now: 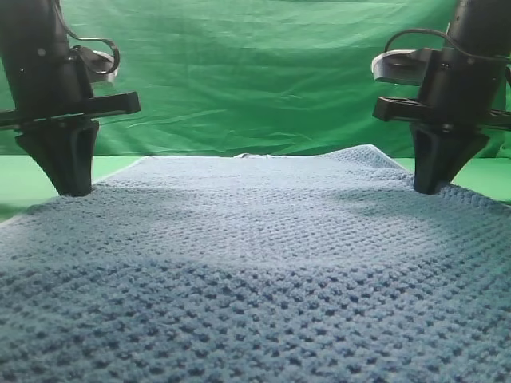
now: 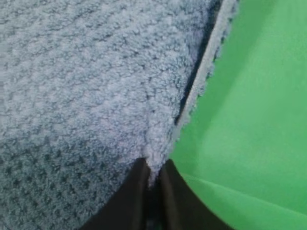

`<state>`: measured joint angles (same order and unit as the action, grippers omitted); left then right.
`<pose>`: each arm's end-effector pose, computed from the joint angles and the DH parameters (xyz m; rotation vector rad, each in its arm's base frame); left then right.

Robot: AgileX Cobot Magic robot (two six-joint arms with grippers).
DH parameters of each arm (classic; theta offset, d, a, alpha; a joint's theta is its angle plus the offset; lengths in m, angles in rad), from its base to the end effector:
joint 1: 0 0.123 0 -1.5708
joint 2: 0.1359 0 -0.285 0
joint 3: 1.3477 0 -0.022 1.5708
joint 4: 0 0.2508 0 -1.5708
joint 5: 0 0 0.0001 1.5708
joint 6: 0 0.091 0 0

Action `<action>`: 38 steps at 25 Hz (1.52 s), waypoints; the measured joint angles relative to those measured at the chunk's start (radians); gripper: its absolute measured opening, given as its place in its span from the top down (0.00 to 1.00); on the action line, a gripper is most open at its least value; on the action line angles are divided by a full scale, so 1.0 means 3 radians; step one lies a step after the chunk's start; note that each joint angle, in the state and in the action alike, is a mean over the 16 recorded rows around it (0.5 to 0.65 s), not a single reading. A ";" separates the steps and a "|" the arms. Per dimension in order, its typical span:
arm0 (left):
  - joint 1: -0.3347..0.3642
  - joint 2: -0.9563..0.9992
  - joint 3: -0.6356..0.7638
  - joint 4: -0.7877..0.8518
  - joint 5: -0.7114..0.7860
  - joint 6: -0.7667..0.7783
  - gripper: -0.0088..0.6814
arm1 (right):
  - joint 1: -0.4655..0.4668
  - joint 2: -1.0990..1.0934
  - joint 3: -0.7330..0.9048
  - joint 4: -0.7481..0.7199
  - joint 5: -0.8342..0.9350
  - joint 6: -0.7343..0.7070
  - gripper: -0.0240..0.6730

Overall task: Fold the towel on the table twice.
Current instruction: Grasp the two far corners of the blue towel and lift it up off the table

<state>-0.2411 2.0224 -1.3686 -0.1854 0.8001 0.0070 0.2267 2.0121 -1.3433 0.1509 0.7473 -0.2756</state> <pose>0.3859 -0.1073 0.1560 0.1948 2.9398 -0.2494 0.3869 0.0988 0.1546 -0.5804 2.8344 0.1593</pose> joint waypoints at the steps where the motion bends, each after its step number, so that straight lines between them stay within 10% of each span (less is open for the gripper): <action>1: 0.0002 0.0006 -0.0012 -0.0004 0.0016 0.0002 0.83 | 0.0000 -0.0006 0.0000 0.0005 0.0004 0.0000 0.86; 9: -0.0003 -0.0093 -0.0145 -0.0074 0.0129 0.0006 0.99 | 0.0002 -0.0211 0.0015 -0.0014 0.0016 0.0002 0.97; 38: -0.0025 -0.1492 -0.1188 0.0084 0.0393 0.0006 0.99 | 0.0002 -0.1208 -0.1474 -0.0118 0.0577 0.0110 0.97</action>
<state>-0.2485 1.5749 -1.7251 -0.1602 0.9179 0.0090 0.2274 1.6497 -1.7854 0.1155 0.9204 -0.2425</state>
